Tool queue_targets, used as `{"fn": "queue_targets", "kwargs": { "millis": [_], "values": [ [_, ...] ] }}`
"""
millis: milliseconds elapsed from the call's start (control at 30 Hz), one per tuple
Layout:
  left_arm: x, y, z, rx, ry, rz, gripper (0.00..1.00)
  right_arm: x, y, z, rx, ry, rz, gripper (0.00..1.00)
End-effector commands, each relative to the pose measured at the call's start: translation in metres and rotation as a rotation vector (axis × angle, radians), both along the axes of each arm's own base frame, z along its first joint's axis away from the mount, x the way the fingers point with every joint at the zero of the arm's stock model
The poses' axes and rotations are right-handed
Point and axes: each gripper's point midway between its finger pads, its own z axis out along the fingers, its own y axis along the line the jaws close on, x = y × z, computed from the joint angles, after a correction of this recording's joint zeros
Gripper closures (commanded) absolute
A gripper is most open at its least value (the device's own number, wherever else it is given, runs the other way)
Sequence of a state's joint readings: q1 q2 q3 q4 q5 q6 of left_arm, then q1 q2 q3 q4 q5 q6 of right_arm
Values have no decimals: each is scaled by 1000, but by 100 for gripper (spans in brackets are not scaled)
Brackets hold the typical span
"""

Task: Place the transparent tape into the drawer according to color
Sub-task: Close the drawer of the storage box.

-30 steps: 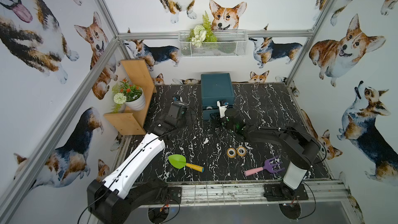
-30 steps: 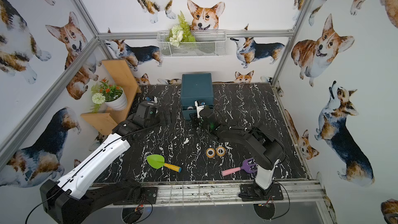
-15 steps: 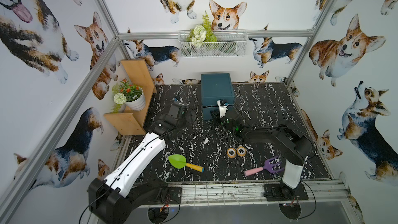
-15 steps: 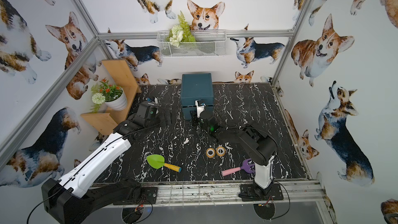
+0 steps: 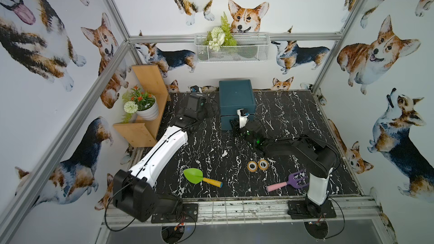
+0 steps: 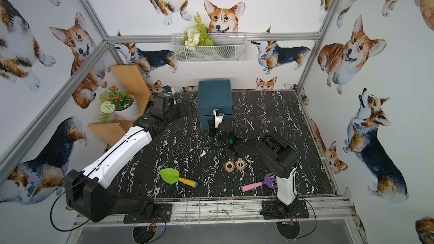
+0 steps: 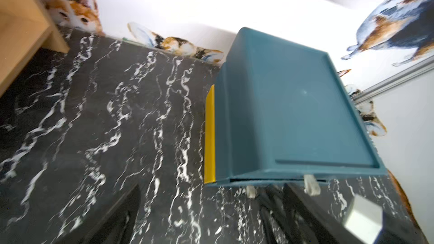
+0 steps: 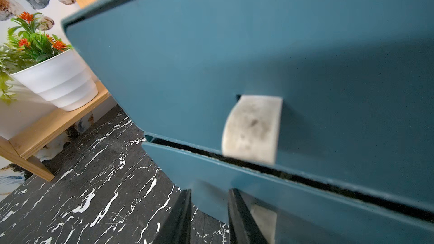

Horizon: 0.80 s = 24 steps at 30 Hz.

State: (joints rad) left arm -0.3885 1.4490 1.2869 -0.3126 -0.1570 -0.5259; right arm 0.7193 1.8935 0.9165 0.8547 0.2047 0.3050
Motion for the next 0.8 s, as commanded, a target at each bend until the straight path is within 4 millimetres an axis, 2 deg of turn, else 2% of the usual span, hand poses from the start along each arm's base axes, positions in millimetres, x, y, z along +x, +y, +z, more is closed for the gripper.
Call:
{"fn": "queue_targets", "kwargs": {
  "millis": [0, 167, 233, 400, 600, 767],
  "values": [
    [24, -23, 6, -36, -53, -80, 0, 5, -1, 6, 4, -30, -15, 67],
    [41, -39, 0, -77, -61, -125, 0, 6, 1, 2, 7, -20, -12, 67],
    [48, -37, -9, -52, -29, -107, 3, 6, 0, 2, 7, -22, -19, 67],
    [58, -29, -34, -19, 29, -76, 21, 9, -5, 4, 21, -38, -50, 67],
    [64, -28, -57, 44, 102, -80, 27, 15, -5, 3, 29, -55, -76, 68],
    [63, -27, -67, 66, 120, -90, 28, 22, -7, 4, 38, -69, -107, 68]
  ]
}}
